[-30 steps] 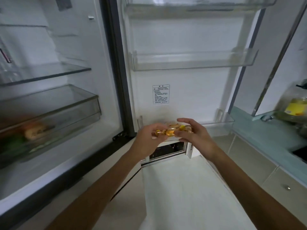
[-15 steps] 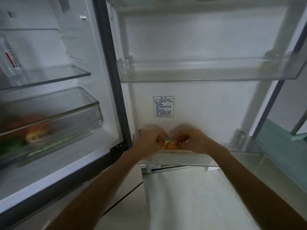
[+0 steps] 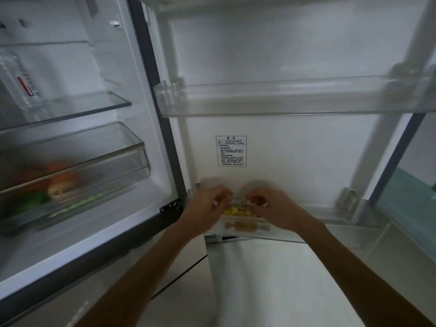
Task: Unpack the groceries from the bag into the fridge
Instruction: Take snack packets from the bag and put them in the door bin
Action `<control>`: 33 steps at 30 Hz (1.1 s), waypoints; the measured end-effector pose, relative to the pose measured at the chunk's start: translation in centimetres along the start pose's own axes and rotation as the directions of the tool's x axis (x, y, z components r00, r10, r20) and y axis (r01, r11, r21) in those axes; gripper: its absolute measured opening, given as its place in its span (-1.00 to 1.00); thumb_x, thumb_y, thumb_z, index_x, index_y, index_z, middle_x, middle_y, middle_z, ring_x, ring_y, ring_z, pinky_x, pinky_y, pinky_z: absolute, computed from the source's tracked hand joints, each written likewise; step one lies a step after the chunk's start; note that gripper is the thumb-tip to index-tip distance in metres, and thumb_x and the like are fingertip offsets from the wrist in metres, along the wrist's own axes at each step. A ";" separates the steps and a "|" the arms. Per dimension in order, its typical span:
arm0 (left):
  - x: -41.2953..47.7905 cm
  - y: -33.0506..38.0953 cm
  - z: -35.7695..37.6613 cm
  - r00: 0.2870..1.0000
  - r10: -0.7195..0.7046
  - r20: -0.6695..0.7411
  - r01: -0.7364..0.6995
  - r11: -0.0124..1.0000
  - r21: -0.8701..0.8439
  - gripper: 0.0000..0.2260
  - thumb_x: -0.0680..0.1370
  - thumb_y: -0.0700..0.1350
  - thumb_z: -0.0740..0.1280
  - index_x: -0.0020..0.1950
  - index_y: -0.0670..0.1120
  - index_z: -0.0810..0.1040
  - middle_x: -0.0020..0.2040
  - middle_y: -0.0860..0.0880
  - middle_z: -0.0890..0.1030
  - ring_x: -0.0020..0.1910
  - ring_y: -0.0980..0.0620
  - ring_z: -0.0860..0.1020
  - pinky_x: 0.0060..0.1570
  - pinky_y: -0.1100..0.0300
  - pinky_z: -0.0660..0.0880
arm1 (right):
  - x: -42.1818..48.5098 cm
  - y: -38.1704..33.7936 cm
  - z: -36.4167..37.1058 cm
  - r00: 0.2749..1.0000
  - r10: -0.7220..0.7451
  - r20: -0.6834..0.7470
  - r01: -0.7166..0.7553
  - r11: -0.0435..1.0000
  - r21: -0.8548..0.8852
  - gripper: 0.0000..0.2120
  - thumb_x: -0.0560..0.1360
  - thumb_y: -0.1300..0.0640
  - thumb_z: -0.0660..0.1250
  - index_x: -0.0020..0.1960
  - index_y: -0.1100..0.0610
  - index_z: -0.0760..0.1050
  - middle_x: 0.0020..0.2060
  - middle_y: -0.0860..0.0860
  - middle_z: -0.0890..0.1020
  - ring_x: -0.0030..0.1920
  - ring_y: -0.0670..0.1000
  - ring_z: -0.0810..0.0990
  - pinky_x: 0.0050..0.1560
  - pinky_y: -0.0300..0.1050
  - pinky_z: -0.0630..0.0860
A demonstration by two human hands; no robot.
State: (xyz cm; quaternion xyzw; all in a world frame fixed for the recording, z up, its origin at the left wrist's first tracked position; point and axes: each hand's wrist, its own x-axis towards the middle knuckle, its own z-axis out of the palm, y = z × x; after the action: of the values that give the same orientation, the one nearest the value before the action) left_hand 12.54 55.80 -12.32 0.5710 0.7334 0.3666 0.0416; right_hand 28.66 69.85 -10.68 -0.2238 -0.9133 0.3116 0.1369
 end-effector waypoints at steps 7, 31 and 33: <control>-5.3 1.0 -0.6 0.995 0.105 0.005 -0.105 0.994 0.030 -0.82 0.63 -0.07 0.24 0.16 0.04 0.60 0.05 0.12 0.65 0.00 0.27 0.54 0.06 0.46 0.43 | -2.7 -3.0 2.1 0.993 0.089 -0.080 -0.089 0.996 0.007 -0.69 0.57 0.12 0.28 0.30 0.11 0.47 0.02 0.00 0.58 -0.01 -0.05 0.55 0.05 -0.25 0.47; -23.9 12.1 -2.5 0.935 0.333 -0.120 -0.351 0.914 -0.204 -0.63 0.60 -0.07 0.28 0.41 -0.02 0.42 0.34 0.07 0.48 0.36 0.19 0.40 0.36 0.17 0.37 | -30.2 -17.8 -4.8 0.253 -0.254 -0.933 -0.034 0.962 -0.271 -0.56 0.56 0.16 0.24 0.41 0.23 0.32 0.40 0.23 0.28 0.45 0.11 0.24 0.46 -0.08 0.20; -25.1 13.9 -2.4 0.936 0.337 -0.100 -0.351 0.907 -0.232 -0.60 0.62 -0.05 0.27 0.46 0.03 0.36 0.39 0.11 0.44 0.39 0.22 0.36 0.38 0.21 0.34 | -30.5 -17.6 -6.9 0.279 -0.017 -0.960 -0.064 0.997 -0.036 -0.47 0.63 -0.03 0.15 0.53 0.13 0.15 0.51 0.13 0.17 0.52 0.05 0.15 0.50 -0.10 0.10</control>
State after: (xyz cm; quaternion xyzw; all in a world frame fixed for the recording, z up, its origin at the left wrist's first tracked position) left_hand 31.29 34.00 -11.39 0.6709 0.5709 0.4725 0.0258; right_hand 51.93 45.86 2.40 -0.3838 -0.6547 0.0860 0.6455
